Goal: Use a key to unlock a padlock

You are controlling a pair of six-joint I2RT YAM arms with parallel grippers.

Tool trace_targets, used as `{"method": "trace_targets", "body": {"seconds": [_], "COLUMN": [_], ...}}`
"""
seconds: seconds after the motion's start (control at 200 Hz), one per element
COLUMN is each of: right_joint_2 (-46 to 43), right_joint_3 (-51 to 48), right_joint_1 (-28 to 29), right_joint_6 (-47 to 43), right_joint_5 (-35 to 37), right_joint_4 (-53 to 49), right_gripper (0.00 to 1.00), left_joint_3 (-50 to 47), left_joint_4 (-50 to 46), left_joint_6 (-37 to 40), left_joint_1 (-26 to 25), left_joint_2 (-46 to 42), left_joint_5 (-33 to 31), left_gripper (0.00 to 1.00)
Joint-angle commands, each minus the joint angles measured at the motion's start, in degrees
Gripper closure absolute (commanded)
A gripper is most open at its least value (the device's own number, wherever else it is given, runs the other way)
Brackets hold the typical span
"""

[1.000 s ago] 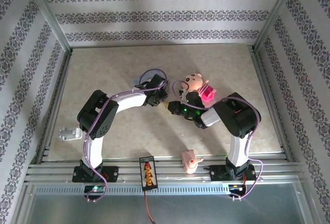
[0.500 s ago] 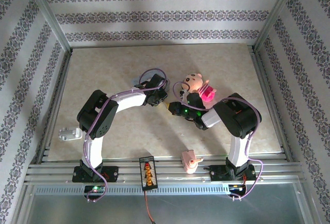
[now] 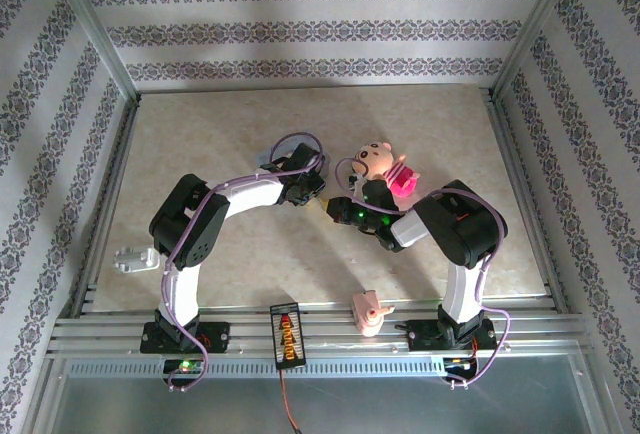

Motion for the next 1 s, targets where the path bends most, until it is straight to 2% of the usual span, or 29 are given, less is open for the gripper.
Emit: {"method": "trace_targets", "body": {"seconds": [0.0,0.995], "right_joint_2": [-2.1,0.2], "right_joint_3": [0.4,0.6], "right_joint_1": [-0.7,-1.3], "right_joint_6": [0.0,1.0], "right_joint_5": [0.5,0.4], "right_joint_4": [2.2,3.7], "right_gripper": [1.00,1.00], "left_joint_3": [-0.5,-1.6], "left_joint_4": [0.0,2.1], "left_joint_6": [-0.8,-1.1], "left_joint_1": [0.8,1.1], "left_joint_2": [1.1,0.0], "left_joint_5": [1.6,2.3], "left_gripper": [0.99,0.99]}}
